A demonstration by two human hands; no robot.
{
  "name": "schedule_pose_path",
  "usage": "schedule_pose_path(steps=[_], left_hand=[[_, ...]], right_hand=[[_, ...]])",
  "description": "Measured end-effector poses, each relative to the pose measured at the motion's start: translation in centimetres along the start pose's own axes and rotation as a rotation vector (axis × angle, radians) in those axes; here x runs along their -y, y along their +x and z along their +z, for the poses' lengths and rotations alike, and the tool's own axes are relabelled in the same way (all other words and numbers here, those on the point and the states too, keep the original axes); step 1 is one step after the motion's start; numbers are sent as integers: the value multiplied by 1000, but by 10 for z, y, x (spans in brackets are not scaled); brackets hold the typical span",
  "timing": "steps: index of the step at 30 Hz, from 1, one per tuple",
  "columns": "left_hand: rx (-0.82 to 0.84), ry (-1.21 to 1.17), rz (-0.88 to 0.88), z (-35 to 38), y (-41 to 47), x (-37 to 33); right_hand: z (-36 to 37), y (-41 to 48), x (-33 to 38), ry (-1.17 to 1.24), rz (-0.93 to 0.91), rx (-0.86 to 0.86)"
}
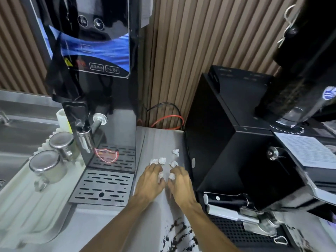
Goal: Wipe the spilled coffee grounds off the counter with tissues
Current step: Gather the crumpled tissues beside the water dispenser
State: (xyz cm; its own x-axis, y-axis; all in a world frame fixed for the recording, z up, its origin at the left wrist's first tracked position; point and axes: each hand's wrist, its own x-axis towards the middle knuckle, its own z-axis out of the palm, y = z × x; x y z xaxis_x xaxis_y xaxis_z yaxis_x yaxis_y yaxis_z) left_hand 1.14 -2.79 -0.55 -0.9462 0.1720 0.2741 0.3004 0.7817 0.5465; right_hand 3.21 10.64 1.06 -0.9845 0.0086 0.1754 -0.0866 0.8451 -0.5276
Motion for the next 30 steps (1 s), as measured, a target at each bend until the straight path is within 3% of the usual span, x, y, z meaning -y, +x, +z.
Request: schedule_pose_path(steps=[9, 19, 23, 30], left_hand=[[-55, -46, 109, -23, -61, -66], [-85, -116, 210, -8, -170, -219], [-23, -185, 275, 30, -221, -289], [330, -263, 408, 133, -316, -407]], right_hand=[[-55, -81, -9, 74, -116, -153], [-162, -220, -75, 97, -102, -308], [-211, -297, -126, 95, 30, -364], [-259, -435, -243, 83, 431, -485]])
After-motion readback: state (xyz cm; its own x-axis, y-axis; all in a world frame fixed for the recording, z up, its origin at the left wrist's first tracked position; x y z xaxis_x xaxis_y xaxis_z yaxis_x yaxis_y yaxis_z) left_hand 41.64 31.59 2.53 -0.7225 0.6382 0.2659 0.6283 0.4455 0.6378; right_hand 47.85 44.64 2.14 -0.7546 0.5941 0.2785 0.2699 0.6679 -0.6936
